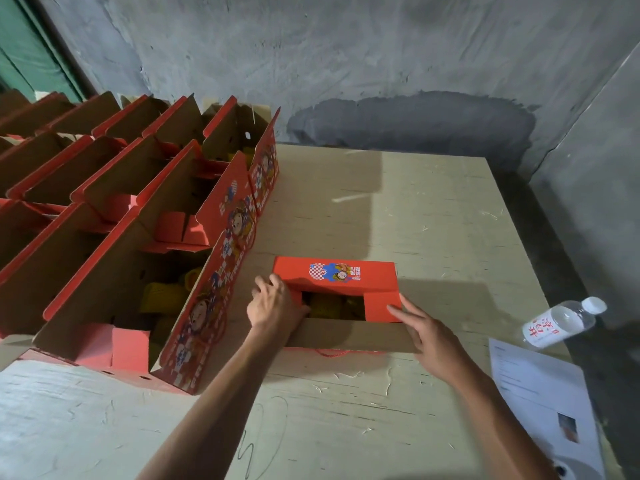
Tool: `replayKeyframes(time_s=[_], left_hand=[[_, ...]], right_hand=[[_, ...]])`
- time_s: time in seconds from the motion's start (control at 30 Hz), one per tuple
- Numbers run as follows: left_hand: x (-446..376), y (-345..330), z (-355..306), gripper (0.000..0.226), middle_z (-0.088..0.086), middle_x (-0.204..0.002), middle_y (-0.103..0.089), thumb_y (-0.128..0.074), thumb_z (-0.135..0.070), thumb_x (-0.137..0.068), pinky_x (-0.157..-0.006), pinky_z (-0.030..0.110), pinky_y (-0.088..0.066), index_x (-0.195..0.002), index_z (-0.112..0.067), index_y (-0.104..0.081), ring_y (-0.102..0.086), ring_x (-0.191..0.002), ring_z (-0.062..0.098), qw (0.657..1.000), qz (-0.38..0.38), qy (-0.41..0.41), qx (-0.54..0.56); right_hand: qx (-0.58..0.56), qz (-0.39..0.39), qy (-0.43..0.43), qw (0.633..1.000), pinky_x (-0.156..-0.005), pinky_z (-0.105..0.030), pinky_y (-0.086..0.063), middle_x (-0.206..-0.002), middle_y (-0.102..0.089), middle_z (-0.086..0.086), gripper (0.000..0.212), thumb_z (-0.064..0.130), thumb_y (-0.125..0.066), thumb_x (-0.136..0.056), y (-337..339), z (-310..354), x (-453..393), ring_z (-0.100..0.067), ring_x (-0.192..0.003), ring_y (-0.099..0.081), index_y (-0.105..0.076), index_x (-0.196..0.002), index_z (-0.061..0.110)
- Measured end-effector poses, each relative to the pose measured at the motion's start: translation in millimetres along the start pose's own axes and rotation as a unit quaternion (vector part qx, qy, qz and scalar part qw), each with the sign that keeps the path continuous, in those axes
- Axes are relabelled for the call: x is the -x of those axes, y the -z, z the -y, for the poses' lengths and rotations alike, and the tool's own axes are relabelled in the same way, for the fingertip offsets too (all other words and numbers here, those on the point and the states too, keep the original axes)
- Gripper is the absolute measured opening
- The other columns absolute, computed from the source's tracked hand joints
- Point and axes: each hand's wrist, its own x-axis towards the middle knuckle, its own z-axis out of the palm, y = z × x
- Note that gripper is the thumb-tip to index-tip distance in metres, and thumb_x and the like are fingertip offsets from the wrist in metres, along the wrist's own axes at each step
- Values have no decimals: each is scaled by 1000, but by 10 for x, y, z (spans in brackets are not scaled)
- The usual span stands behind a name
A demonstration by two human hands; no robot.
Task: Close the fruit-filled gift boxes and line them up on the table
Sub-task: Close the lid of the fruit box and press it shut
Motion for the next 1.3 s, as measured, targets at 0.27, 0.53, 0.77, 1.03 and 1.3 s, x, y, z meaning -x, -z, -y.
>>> replayKeyframes(time_s=[0.27, 0.53, 0.77, 1.03, 1.3], left_hand=[[13, -114, -52, 86, 23, -151, -33, -79, -43, -79, -101, 45, -47, -140, -5, -32, -37, -141, 38, 997, -47, 29, 53], [158, -205, 44, 61, 7, -116, -41, -72, -52, -77, -83, 43, -47, -122, -24, -39, -48, -119, 34, 986, -97, 13, 137], [240, -196, 68, 48, 7, -112, -44, -67, -51, -83, -85, 43, -51, -123, -33, -47, -48, -112, 33, 984, -113, -23, 134], [134, -266, 147, 50, 7, -138, -43, -71, -48, -83, -87, 44, -53, -124, -28, -50, -39, -131, 30, 976, -131, -75, 155], [208, -450, 305, 50, 0, -162, -38, -61, -42, -100, -115, 40, -41, -141, -13, -55, -20, -156, 16, 949, -193, -179, 175]], right_hand=[[-30, -38, 29, 998, -93, -34, -57, -166, -17, 23, 77, -10, -54, -92, -29, 54, 54, -6, -142, -44, -47, -152, 37], [-21, -57, 19, 998, -89, -32, -58, -164, -17, 30, 72, -6, -52, -98, -97, 3, 29, -4, -137, -50, -47, -150, 44], [-9, -71, -7, 997, -74, -26, -57, -160, -17, 38, 71, -2, -50, -98, -105, 26, 22, 4, -117, -61, -49, -147, 49], [-15, -55, -15, 998, -60, -8, -42, -162, -19, 32, 70, -3, -47, -98, -93, 58, 22, 6, -100, -66, -50, -148, 45], [-23, -53, -6, 998, -51, -18, -40, -162, -21, 32, 69, -2, -47, -97, -145, -27, 3, -7, -55, -55, -51, -146, 46]])
